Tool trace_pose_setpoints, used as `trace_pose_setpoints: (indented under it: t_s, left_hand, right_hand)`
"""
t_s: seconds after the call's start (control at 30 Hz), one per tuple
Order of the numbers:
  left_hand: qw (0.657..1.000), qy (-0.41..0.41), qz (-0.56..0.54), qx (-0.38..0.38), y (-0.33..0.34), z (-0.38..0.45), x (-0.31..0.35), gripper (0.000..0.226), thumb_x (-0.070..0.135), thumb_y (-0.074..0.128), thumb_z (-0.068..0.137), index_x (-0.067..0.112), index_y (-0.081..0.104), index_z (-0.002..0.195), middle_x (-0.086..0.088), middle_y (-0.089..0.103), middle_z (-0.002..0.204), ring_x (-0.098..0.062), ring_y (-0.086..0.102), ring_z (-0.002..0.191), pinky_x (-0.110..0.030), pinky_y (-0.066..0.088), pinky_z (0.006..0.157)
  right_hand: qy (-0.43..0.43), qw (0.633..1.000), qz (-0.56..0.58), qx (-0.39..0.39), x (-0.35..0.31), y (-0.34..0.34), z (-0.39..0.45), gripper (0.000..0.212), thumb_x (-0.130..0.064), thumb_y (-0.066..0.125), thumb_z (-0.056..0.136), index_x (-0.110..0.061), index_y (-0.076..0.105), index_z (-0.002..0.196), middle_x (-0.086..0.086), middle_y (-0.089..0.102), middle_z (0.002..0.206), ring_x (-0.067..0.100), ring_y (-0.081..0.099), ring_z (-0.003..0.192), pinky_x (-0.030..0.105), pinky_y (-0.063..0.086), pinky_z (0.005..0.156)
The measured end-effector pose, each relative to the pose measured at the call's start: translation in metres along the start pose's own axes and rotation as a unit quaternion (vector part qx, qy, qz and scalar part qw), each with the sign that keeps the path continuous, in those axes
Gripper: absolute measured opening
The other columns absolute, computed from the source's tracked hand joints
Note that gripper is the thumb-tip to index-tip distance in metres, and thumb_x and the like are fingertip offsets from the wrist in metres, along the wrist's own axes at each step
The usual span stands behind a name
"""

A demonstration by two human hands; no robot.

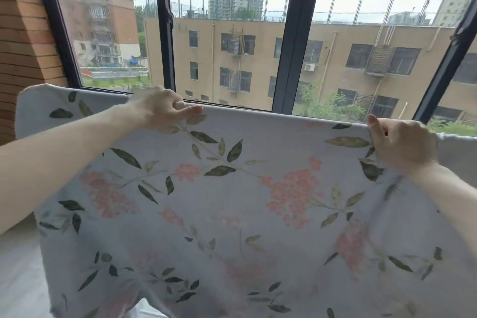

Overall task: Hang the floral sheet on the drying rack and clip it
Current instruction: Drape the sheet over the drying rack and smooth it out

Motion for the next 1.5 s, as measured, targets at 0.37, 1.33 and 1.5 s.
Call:
trace_pose_setpoints:
  t_s: [0.37, 1.33, 1.5]
  left_hand:
    - [0.996, 0.035, -0.06, 0.053, 0.025, 0.033, 0.284, 0.052, 0.072, 0.038, 0.097, 0.025, 0.055, 0.11, 0.006, 0.06, 0.105, -0.021, 0.056, 0.103, -0.039, 0.034, 0.094]
    - [0.995, 0.06, -0.049, -0.067, 0.035, 0.064, 0.444, 0.043, 0.066, 0.041, 0.1, 0.023, 0.046, 0.103, 0.006, 0.051, 0.095, -0.02, 0.049, 0.092, -0.036, 0.032, 0.082]
    - [0.998, 0.016, -0.049, -0.031, 0.036, 0.071, 0.446, 0.05, 0.072, 0.034, 0.098, 0.025, 0.048, 0.092, 0.006, 0.055, 0.085, -0.02, 0.053, 0.083, -0.041, 0.042, 0.077]
  right_hand:
    - [-0.104, 0.987, 0.122, -0.017, 0.04, -0.009, 0.002, 0.051, -0.057, 0.039, 0.104, -0.02, 0.059, 0.076, 0.0, 0.052, 0.072, 0.028, 0.052, 0.073, 0.038, 0.037, 0.07]
    - [-0.051, 0.992, 0.104, -0.052, 0.215, -0.011, -0.017, 0.075, -0.064, 0.025, 0.105, -0.013, 0.046, 0.055, 0.009, 0.048, 0.051, 0.027, 0.047, 0.052, 0.039, 0.043, 0.063]
    - [-0.064, 0.993, 0.096, -0.034, 0.274, -0.005, -0.01, 0.078, -0.067, 0.023, 0.104, -0.013, 0.049, 0.055, 0.005, 0.049, 0.05, 0.024, 0.048, 0.05, 0.036, 0.04, 0.059]
Point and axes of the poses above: each hand's wrist, its own z-axis towards the middle knuckle, its own y-axis out of the palm, x = y × z, the point moved 5 cm from there along z, towards the middle knuckle
